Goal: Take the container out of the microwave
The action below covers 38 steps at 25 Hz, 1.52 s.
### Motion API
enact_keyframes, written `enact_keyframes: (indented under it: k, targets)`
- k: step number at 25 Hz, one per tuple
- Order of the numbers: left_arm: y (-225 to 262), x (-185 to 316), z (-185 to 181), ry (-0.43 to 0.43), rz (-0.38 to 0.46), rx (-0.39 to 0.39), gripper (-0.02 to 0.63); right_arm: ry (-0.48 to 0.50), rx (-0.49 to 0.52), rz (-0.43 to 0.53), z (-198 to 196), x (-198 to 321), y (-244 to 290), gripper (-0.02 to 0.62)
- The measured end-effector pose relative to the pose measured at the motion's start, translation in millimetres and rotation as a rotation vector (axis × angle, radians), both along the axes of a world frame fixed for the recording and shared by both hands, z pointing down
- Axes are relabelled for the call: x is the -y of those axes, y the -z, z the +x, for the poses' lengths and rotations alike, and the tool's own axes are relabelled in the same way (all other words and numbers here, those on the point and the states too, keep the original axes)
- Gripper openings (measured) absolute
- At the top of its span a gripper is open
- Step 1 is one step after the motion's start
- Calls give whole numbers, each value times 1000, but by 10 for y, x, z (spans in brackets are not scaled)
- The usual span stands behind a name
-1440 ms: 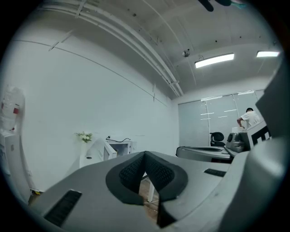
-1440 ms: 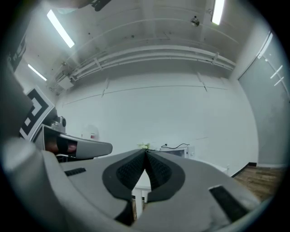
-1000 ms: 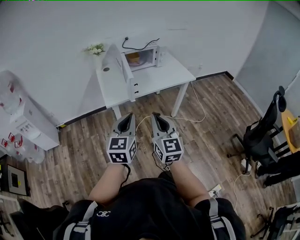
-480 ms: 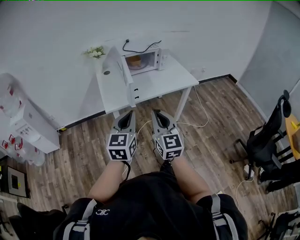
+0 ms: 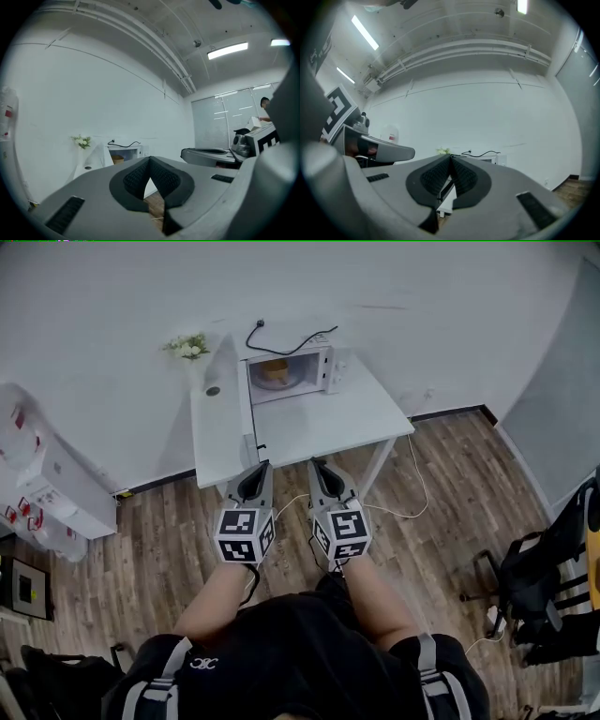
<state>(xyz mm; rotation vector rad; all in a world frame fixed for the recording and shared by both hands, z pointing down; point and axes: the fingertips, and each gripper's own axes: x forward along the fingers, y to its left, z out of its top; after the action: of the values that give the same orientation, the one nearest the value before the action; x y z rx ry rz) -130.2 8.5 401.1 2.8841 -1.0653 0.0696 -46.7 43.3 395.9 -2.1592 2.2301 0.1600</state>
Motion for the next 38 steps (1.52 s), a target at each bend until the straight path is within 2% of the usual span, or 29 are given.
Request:
enact_keyframes:
  k: [5, 10, 21, 27, 34, 38]
  targets:
    - [-211, 438, 536, 27, -34, 34, 12, 23, 15, -12, 577, 487, -117, 5]
    - [-214, 898, 1058, 74, -48, 53, 13, 56, 30, -39, 1153, 965, -168, 5]
    - [-103, 1837, 2123, 205, -90, 40, 12, 220, 23, -122, 2215, 2020, -212, 4]
    - [-166, 2050, 2328, 265, -130, 43, 13, 295, -85, -171, 2410, 2435, -302, 3]
    - [-263, 2376, 2213, 316, -140, 47, 12, 360, -156, -212, 2326, 2844, -495, 5]
    - [-305, 2620, 2146, 328, -136, 43, 12, 375, -316, -241, 2216, 3114, -687, 5]
